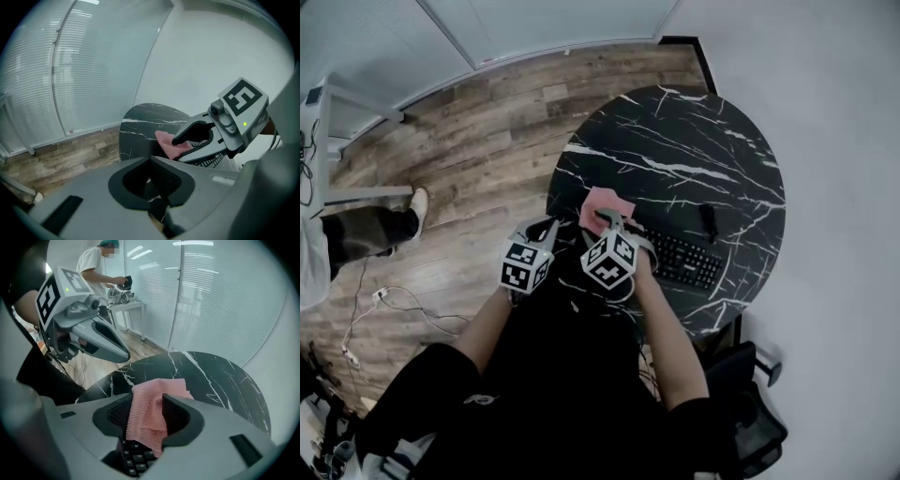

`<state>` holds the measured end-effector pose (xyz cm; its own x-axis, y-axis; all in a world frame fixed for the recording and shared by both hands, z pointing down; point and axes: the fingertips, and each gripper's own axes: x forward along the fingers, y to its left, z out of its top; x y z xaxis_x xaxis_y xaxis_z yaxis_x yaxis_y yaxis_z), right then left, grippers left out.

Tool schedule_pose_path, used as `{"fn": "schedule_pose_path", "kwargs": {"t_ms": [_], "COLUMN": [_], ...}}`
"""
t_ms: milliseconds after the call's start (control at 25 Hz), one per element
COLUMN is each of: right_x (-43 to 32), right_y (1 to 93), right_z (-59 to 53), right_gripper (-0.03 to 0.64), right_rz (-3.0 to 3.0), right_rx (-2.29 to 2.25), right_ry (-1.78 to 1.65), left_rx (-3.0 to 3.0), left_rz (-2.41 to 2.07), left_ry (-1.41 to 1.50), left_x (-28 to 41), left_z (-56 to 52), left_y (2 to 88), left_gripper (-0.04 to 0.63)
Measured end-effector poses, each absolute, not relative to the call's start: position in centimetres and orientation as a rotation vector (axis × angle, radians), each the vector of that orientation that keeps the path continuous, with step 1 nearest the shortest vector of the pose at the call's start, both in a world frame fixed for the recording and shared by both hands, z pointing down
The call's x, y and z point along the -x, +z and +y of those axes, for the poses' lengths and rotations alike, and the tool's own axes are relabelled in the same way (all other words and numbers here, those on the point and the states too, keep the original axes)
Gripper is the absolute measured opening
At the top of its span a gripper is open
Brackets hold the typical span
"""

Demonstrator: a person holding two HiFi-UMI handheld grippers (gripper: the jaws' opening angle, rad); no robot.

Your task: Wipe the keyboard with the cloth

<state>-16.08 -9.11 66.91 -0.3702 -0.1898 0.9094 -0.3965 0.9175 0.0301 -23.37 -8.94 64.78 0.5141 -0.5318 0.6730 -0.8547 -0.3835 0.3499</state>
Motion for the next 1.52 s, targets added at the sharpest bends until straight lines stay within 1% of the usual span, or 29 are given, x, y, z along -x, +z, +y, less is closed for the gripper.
{"fn": "schedule_pose_path", "kwargs": {"t_ms": [160,280,840,1520], "right_x": [15.8,16.0,14.6,9.1], "right_y": [68.0,67.9,67.7,67.7], "right_z": [-9.1,-9.2,-8.9,-7.1], "right_gripper": [0.143,0.137,0.17,0.172], "right_rz": [-1.93,-1.935,-1.942,-1.945], "right_rx": [-0.418,-0.445,-0.506,-0.533], "right_ry": [0.236,0.257,0.24,0.273], "left_rx": [-2.069,-2.053,-2.094,-2.111], "left_rz": [-1.119,-1.12,-1.064,-1.063], "left_ry": [0.598,0.592,0.64,0.689], "left_x": [23.3,23.7,20.8,16.3], "left_z": [-9.2,-9.3,-8.5,-7.4], "left_y": [64.7,64.8,64.4,63.5], "left_gripper": [-0.002,-0.002,-0.002,-0.002]}}
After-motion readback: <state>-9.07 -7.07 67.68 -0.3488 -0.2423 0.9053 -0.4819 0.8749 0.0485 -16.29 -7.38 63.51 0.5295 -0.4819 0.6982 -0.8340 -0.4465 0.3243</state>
